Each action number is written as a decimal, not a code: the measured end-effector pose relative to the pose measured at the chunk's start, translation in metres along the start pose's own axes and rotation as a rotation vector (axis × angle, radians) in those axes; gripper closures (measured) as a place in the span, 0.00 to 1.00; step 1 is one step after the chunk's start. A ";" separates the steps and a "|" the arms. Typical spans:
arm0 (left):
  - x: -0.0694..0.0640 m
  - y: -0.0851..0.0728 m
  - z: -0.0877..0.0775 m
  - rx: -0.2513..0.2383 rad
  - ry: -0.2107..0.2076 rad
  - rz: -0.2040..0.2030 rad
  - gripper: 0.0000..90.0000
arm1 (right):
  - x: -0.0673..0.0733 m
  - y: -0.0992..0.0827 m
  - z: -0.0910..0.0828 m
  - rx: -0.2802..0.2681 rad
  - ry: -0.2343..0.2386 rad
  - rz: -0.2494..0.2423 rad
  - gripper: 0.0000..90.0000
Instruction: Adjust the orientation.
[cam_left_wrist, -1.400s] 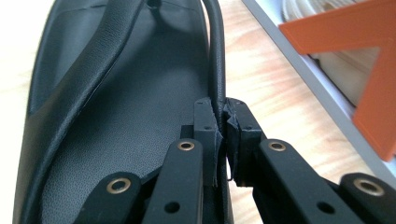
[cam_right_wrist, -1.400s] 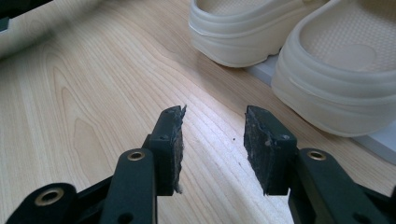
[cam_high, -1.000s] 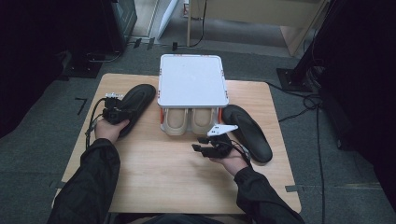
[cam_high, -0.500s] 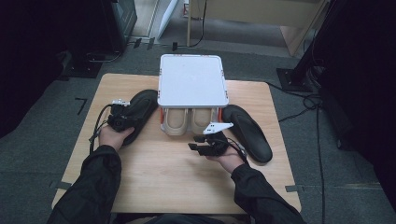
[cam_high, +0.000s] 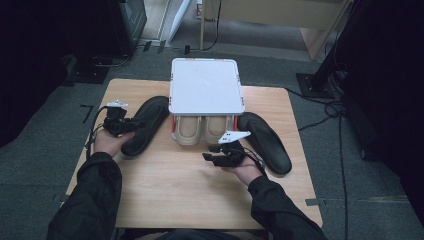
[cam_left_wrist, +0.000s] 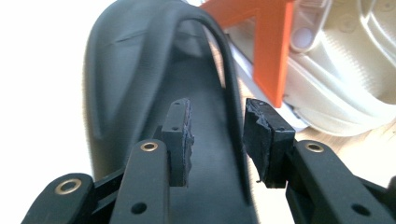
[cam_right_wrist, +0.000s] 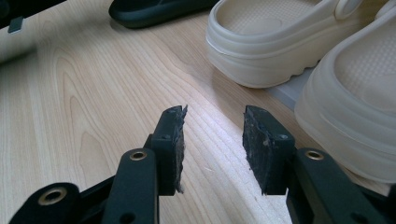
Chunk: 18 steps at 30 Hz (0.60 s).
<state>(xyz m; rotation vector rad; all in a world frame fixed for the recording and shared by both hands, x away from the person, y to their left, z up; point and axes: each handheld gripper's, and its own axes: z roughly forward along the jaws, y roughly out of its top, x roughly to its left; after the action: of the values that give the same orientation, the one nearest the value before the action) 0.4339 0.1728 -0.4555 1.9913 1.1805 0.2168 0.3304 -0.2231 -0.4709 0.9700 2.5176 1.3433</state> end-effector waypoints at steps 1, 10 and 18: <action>0.004 0.001 -0.001 -0.003 0.005 0.003 0.69 | 0.000 0.000 0.000 -0.001 0.000 0.000 0.66; 0.032 0.017 0.011 -0.002 -0.028 -0.013 0.67 | 0.001 -0.002 -0.001 0.008 -0.002 0.003 0.66; 0.037 0.026 0.032 0.014 -0.032 -0.004 0.66 | 0.002 -0.008 -0.008 -0.004 -0.019 0.015 0.66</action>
<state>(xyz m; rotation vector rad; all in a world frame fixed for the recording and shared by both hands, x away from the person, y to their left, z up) 0.4879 0.1788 -0.4680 1.9976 1.1688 0.1743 0.3213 -0.2307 -0.4719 0.9984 2.4973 1.3366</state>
